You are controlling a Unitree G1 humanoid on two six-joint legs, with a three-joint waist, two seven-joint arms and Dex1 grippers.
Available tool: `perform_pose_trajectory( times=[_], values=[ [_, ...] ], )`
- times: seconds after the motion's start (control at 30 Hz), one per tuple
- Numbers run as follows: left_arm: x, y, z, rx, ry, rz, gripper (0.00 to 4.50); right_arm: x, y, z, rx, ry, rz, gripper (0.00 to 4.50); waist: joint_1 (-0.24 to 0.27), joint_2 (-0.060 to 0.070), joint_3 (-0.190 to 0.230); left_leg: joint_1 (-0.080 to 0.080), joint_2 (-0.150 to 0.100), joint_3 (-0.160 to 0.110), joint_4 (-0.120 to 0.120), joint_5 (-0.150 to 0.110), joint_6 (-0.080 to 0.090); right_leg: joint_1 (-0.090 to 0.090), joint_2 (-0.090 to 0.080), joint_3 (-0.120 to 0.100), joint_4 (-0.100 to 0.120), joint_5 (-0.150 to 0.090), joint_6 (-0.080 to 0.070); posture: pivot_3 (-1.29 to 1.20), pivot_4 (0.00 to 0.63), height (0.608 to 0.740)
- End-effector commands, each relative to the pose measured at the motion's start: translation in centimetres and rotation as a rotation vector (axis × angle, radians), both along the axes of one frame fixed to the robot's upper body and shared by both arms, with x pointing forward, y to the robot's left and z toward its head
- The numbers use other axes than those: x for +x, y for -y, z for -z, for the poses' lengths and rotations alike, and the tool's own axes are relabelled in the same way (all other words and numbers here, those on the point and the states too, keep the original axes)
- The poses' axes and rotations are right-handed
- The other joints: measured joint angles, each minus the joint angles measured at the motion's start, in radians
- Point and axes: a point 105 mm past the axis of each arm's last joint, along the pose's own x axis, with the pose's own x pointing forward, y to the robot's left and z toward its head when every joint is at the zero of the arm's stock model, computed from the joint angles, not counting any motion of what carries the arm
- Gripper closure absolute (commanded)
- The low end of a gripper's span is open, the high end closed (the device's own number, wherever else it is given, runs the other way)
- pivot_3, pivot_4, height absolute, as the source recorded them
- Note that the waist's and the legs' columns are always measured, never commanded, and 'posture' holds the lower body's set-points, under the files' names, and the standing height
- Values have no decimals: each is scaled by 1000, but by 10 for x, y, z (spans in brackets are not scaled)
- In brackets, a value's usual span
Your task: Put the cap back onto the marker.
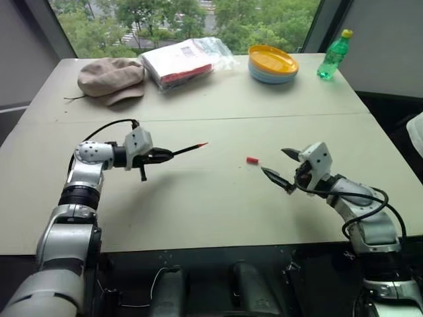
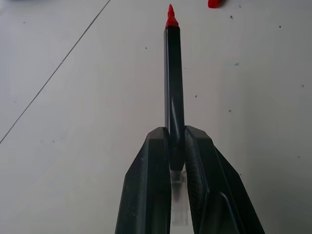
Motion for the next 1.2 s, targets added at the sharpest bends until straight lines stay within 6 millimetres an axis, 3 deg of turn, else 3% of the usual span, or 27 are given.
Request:
perform_pose_trajectory(
  times=[0.03, 0.3, 0.43, 0.97, 1.07, 1.2],
  values=[
    [-12, -5, -21, -51, 72, -39, 4455, 12, -1, -2, -12, -24, -83, 0, -3, 0, 0, 0, 0, 0, 0, 0, 0, 0, 0, 0, 0, 0, 0, 0, 150, 740],
    [-37, -12, -17, -57, 67, -125, 4455, 41, 2, 10, -54, -87, -143, 0, 4, 0, 0, 0, 0, 0, 0, 0, 0, 0, 0, 0, 0, 0, 0, 0, 150, 740],
    [-43, -17, -20, -62, 66, -155, 4455, 48, -6, 17, -74, -110, -185, 0, -1, 1, 0, 0, 0, 1, 0, 0, 0, 0, -1, 0, 0, 0, 0, 0, 150, 740],
    [-40, -21, -26, -110, -43, -163, 4455, 46, -26, 37, -74, -124, -248, 0, -13, 1, 0, 1, 0, 0, 0, 0, 0, 0, 0, 0, 1, 0, 0, 0, 150, 740],
    [-38, -20, -26, -103, -46, -150, 4500, 45, -27, 40, -76, -127, -248, 869, -20, 1, 0, 1, 0, 0, 0, 0, 0, 0, 0, 0, 0, 0, 0, 0, 150, 740],
    [-38, -16, -25, -87, -45, -131, 4500, 44, -26, 42, -82, -130, -248, 2894, -25, 1, 0, 1, 0, 0, 0, 0, 0, 0, 0, 0, 1, 0, 0, 0, 150, 740]
  ],
)
